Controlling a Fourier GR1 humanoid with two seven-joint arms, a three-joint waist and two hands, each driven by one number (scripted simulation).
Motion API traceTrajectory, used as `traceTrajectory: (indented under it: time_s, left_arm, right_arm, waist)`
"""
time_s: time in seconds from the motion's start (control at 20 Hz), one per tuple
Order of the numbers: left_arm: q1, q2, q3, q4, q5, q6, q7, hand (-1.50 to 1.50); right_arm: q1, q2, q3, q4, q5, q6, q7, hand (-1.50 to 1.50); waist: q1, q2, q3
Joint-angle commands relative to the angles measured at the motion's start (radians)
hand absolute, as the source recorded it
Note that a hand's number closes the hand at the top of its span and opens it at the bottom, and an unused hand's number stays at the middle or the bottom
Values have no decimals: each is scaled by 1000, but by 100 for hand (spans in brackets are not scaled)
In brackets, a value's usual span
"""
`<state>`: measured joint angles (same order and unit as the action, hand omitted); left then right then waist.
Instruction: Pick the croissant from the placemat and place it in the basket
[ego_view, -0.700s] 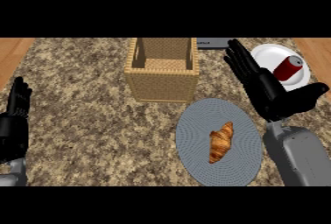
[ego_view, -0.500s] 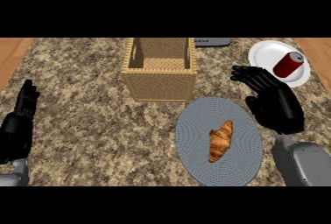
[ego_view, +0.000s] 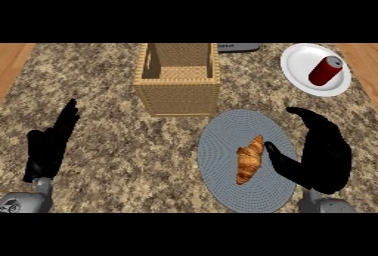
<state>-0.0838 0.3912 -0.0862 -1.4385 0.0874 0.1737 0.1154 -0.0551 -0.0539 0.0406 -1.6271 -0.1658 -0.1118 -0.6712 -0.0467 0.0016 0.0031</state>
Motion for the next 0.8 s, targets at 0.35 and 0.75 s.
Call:
traceTrajectory:
  time_s: [0.35, 0.75]
  left_arm:
    - [-51, 3, -8, 11, 3, -17, 93, 0]
    - [-103, -28, -23, 45, -15, -5, 108, 0]
  right_arm:
    - [333, -225, -7, -86, 478, -347, 284, -150]
    - [499, -474, 115, -399, 572, -2, 678, -150]
  waist:
    - [-8, -8, -13]
    - [18, -1, -10]
